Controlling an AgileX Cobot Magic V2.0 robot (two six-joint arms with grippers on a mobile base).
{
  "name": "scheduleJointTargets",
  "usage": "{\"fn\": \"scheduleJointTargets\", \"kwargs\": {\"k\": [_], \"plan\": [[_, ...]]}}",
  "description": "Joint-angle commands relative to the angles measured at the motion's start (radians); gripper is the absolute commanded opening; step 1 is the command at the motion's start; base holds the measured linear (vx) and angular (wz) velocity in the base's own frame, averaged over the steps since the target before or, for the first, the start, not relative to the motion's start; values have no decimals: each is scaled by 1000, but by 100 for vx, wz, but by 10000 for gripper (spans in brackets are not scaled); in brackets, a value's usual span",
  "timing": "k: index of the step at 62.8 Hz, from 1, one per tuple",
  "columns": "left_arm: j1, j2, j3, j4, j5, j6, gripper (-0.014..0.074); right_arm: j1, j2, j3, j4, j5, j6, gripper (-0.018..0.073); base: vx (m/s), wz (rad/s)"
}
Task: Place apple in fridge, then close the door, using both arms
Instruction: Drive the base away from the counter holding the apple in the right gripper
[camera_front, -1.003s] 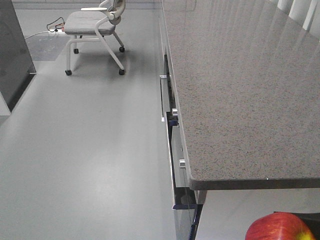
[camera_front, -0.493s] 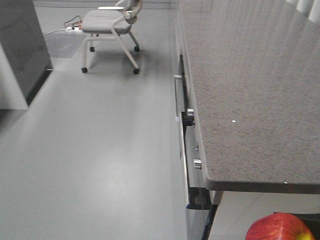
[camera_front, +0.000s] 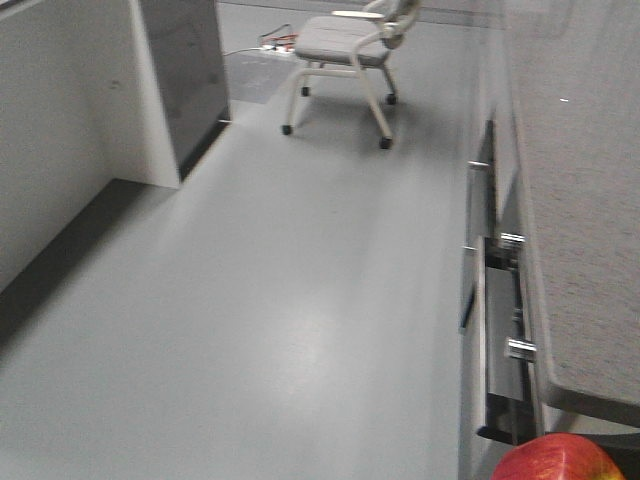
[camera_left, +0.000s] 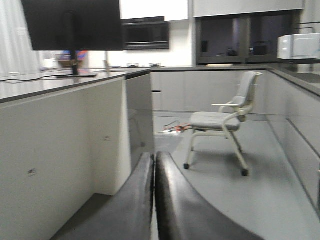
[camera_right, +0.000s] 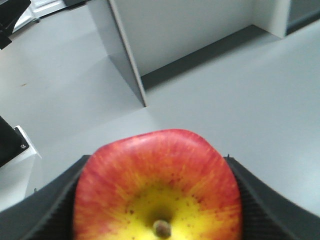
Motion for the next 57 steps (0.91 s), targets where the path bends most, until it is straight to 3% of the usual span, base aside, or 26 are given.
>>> {"fn": "scheduleJointTargets", "kwargs": {"k": [1,57], "plan": [[-1,-13,21,-10,-71,-9,-6,-1,7,-27,58,-33,-6,422,-3,50],[-1,-13,21,-10,-71,-9,-6,-1,7,-27,58,-21,-8,419,-3,45]]}}
